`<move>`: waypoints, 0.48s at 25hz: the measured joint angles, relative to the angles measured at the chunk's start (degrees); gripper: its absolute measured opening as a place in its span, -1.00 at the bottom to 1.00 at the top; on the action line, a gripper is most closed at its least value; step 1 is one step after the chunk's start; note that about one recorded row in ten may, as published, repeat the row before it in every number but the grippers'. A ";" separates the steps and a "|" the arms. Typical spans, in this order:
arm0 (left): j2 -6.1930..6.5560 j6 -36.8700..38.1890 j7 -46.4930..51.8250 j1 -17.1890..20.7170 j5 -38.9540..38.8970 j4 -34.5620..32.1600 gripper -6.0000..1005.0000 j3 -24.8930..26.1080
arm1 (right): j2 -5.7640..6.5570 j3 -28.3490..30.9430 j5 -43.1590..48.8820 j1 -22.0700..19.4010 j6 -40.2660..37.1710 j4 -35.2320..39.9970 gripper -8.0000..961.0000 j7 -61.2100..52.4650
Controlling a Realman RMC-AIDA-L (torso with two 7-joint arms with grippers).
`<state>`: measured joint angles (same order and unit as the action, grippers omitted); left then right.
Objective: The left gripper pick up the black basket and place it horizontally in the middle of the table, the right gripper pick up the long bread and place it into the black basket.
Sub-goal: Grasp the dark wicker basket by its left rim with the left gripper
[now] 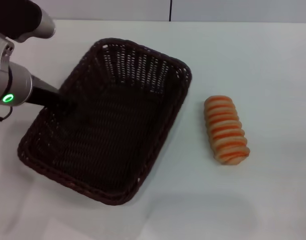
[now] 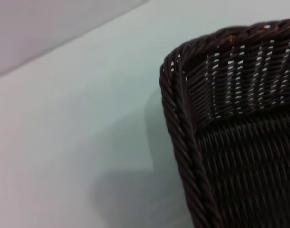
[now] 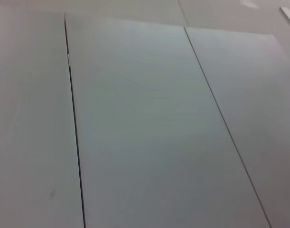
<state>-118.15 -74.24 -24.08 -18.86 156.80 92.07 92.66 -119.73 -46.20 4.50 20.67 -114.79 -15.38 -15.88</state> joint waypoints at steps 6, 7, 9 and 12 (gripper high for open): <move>0.16 -5.21 -18.36 -5.20 -13.50 -7.20 -0.38 12.22 | -0.07 -0.04 0.00 -0.32 -0.48 -0.08 0.57 -0.01; 0.18 -6.70 -21.77 -6.60 -15.45 -9.25 -0.41 15.02 | -0.07 -0.04 0.00 -0.32 -0.48 -0.08 0.57 -0.01; 0.21 -8.83 -26.56 -9.89 -17.19 -13.67 -0.51 20.15 | -0.11 -0.03 0.00 -0.58 -0.54 -0.19 0.57 0.00; 0.56 -11.41 -32.15 -14.30 -17.80 -19.66 -0.56 25.52 | -0.15 -0.03 0.00 -0.96 -1.03 -0.31 0.57 -0.05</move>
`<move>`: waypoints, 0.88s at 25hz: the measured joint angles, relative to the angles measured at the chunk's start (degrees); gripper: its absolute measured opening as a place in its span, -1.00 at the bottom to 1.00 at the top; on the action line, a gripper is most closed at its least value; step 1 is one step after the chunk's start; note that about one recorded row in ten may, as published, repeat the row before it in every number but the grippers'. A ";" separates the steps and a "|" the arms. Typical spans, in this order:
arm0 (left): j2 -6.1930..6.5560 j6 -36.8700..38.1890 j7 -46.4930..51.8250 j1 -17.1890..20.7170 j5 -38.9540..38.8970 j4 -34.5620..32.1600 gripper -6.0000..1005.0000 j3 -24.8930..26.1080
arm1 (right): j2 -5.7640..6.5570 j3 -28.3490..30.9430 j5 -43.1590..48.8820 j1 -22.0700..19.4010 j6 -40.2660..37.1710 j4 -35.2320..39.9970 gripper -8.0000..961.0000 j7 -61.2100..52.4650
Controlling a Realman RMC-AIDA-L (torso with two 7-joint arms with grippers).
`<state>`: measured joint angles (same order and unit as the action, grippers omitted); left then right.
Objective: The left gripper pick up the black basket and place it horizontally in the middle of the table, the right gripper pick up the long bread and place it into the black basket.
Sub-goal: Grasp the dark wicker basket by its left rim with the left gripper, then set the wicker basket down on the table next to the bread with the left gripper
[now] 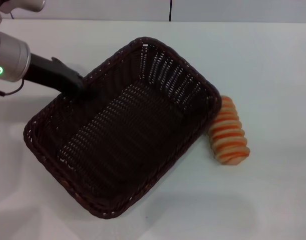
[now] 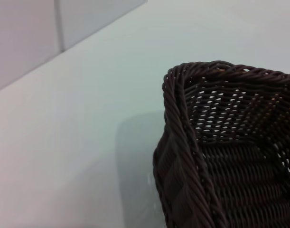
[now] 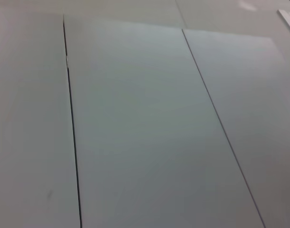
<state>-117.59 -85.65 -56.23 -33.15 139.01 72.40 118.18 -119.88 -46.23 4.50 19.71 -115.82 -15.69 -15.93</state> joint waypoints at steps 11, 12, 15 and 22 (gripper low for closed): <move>1.46 -7.22 -15.92 -9.99 -0.61 -10.77 -0.60 3.76 | -0.01 -0.28 0.00 -0.64 -1.67 -0.87 0.57 -0.26; 1.47 -7.61 -17.01 -10.47 -0.74 -11.18 -0.60 3.86 | -0.01 -0.33 0.00 -0.67 -1.73 -1.06 0.57 -0.28; 1.47 -8.27 -18.64 -11.38 -0.91 -12.04 -0.61 3.93 | -0.01 -0.35 0.01 -0.77 -2.24 -1.70 0.57 -0.35; 0.85 -10.34 -28.88 -13.77 -2.58 -13.84 -0.61 3.75 | -0.01 -0.65 0.07 -0.90 -3.12 -2.56 0.57 -0.38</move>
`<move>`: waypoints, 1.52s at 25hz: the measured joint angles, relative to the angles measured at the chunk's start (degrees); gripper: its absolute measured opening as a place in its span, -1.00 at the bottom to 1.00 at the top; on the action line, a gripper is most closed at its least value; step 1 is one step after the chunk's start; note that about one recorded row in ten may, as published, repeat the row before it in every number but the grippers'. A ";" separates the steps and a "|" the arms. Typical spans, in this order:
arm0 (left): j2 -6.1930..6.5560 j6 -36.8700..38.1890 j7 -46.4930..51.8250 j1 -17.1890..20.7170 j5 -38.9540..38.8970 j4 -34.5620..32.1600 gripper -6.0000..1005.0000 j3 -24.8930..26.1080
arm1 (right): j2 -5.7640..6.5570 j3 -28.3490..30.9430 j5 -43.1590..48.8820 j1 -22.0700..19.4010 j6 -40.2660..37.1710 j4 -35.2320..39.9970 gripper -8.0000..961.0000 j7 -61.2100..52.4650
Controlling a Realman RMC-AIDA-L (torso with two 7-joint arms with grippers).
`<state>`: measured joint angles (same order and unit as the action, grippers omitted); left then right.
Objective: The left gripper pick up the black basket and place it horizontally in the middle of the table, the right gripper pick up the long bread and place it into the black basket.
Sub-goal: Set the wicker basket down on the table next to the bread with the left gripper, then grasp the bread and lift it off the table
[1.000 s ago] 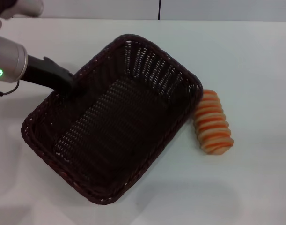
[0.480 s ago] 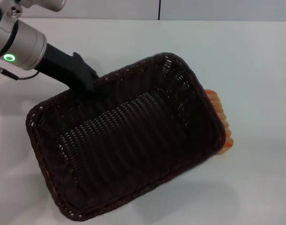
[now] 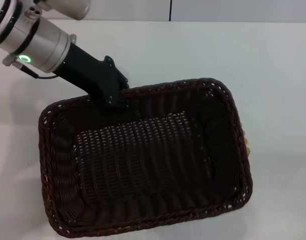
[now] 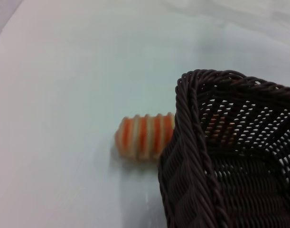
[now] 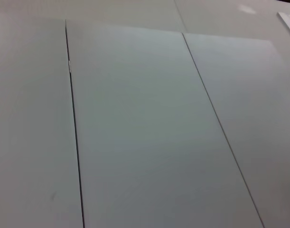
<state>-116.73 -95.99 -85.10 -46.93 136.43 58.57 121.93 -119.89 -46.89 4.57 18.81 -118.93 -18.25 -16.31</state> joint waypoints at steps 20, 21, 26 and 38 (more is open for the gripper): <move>-1.28 5.90 -3.16 0.24 -2.32 -0.08 -0.46 -0.10 | 0.05 0.00 1.54 -0.62 0.36 -0.39 0.57 0.46; -1.28 6.46 -3.13 0.48 -2.53 0.71 -0.44 0.03 | 0.07 0.00 1.73 -0.61 0.42 -0.39 0.57 0.47; -1.48 12.22 -2.29 3.55 -5.51 9.31 -0.14 0.00 | 0.17 0.02 3.30 -0.47 0.98 -0.44 0.57 0.71; -1.43 91.47 -16.20 29.62 -32.24 26.01 0.15 -33.00 | 0.27 -0.05 14.26 0.35 6.39 -0.15 0.57 2.80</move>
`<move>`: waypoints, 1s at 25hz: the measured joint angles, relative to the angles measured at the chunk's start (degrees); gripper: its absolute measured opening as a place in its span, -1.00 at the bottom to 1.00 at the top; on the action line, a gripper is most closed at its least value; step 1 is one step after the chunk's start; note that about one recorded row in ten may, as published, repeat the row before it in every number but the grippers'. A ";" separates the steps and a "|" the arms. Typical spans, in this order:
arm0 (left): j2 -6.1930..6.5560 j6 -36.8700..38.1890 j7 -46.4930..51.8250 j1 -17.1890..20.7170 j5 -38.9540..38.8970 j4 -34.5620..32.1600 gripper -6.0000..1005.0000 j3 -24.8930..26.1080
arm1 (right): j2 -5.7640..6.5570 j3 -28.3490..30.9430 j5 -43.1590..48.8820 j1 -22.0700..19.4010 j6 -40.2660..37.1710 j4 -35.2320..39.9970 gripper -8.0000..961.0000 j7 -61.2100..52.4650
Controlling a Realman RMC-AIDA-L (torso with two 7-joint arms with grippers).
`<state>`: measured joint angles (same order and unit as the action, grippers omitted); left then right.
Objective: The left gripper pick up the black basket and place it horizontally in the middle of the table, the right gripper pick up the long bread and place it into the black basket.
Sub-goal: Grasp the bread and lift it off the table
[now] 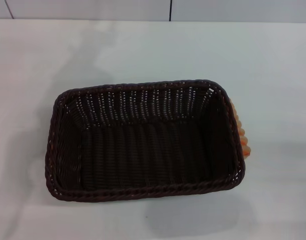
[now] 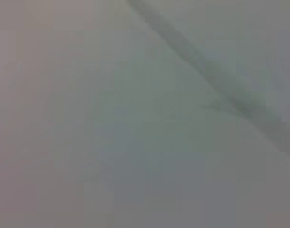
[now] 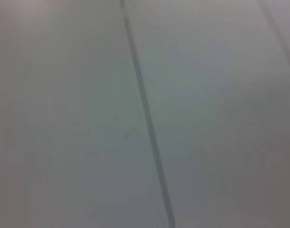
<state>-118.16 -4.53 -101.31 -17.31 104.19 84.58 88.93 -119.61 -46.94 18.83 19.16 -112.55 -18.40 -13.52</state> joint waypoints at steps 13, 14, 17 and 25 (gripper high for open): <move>0.23 57.20 62.31 6.35 39.62 -23.59 0.17 -16.32 | 0.05 -0.04 10.22 2.05 8.01 0.51 0.57 3.22; 0.24 58.59 69.40 6.60 41.02 -26.11 0.17 -15.77 | 0.10 -0.03 12.46 1.89 9.35 0.61 0.57 3.23; 0.22 68.17 89.26 5.47 45.60 -38.14 0.17 -13.67 | 0.12 -0.03 15.30 1.79 11.41 0.75 0.57 3.23; -0.05 77.37 105.39 -0.56 48.52 -58.67 0.17 -8.58 | -0.12 0.76 27.78 3.83 21.29 1.42 0.57 3.23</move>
<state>-118.21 72.85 4.08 -17.87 152.71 25.91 80.36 -119.73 -46.18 46.62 22.99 -91.26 -16.98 -10.29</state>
